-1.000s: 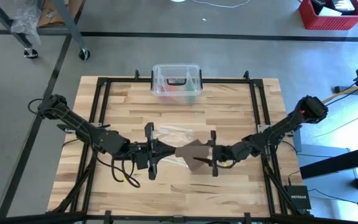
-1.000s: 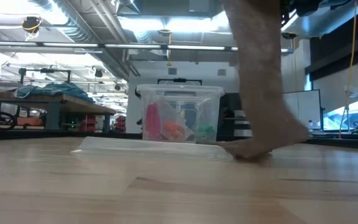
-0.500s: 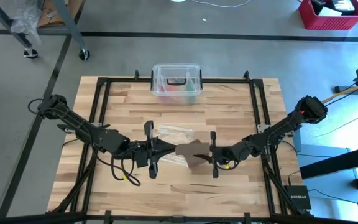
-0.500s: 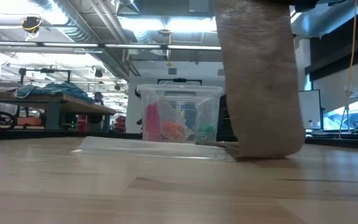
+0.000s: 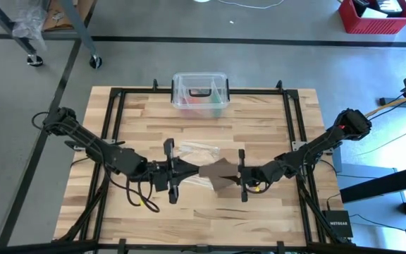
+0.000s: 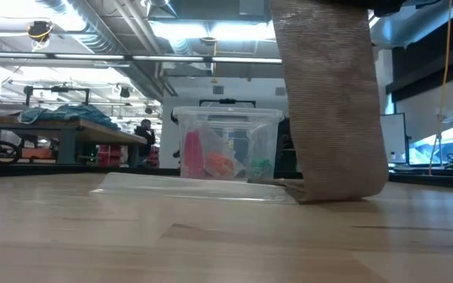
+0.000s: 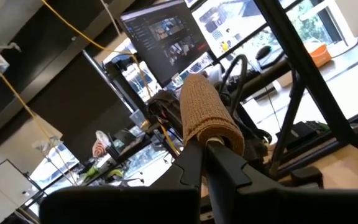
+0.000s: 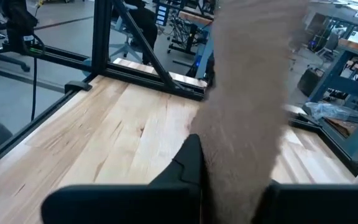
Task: Roll bandage
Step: Roll the brown bandage
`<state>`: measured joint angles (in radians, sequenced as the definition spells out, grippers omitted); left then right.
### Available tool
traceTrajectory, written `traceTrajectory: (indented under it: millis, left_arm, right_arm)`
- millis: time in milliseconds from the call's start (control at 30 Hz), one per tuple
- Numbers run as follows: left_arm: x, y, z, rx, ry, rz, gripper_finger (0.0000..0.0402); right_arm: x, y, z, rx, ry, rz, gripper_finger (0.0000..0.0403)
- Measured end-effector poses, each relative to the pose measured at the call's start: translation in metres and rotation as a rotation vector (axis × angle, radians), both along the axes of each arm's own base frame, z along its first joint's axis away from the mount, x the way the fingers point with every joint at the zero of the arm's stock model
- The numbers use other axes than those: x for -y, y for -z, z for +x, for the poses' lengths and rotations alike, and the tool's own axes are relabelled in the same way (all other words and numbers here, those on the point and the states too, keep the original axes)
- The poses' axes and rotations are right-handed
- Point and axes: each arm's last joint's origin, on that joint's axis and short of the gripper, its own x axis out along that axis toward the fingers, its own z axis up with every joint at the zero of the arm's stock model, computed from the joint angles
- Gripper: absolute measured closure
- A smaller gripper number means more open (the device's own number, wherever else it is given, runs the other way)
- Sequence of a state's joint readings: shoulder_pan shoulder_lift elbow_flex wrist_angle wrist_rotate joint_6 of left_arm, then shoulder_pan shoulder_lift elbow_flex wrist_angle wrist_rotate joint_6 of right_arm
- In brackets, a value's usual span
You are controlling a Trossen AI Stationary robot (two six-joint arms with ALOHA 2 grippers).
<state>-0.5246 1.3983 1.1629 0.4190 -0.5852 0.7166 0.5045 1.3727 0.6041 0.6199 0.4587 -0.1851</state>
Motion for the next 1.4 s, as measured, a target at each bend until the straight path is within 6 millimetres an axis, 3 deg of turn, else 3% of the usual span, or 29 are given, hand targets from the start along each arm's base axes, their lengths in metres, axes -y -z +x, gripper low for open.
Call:
traceTrajectory:
  millis: [367,633,800,1000,1400]
  left_arm:
    - [0.002,-0.007,-0.006,0.052,-0.115,-0.017,0.0402]
    - [-0.017,-0.003,0.006,0.035,-0.112,-0.104,0.0402]
    - [-0.027,-0.001,0.013,0.041,-0.133,-0.132,0.0402]
    - [-0.035,-0.01,0.014,0.141,-0.117,-0.191,0.0402]
    - [-0.039,-0.021,0.016,0.255,0.298,-0.305,0.0402]
  right_arm:
    - [-0.015,-0.012,-0.002,0.025,-0.049,0.07,0.0398]
    - [-0.049,-0.047,-0.004,-0.038,-0.116,0.087,0.0398]
    - [-0.065,-0.056,-0.014,-0.036,-0.094,0.06,0.04]
    - [-0.07,-0.054,-0.018,-0.054,-0.082,0.066,0.0397]
    - [-0.066,-0.039,-0.011,-0.107,0.013,-0.036,0.0396]
